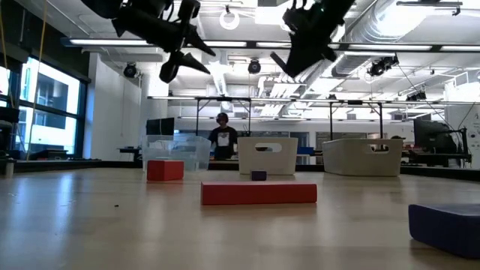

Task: Sort & place blocks by color
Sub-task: Put the violet block into the white bin

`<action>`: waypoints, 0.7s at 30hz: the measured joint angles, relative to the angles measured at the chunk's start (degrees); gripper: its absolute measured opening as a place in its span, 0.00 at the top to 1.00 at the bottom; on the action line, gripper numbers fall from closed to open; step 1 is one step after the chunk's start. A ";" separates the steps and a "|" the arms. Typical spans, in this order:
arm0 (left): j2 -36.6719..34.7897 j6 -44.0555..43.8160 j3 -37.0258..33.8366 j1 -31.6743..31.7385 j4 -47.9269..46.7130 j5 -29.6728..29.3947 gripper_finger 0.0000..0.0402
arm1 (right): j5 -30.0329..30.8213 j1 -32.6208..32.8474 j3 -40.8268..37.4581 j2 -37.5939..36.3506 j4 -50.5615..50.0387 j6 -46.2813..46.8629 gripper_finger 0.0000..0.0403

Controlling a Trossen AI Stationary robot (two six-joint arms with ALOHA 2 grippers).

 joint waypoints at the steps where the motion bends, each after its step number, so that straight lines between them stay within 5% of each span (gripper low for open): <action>1: 0.00 -0.55 0.00 -0.32 0.62 -0.02 0.74 | 0.45 0.00 0.89 0.00 0.12 -1.35 0.81; 21: 0.00 -7.01 0.00 -4.95 2.70 -0.45 0.74 | 1.79 3.59 7.29 2.88 -1.08 -13.43 0.81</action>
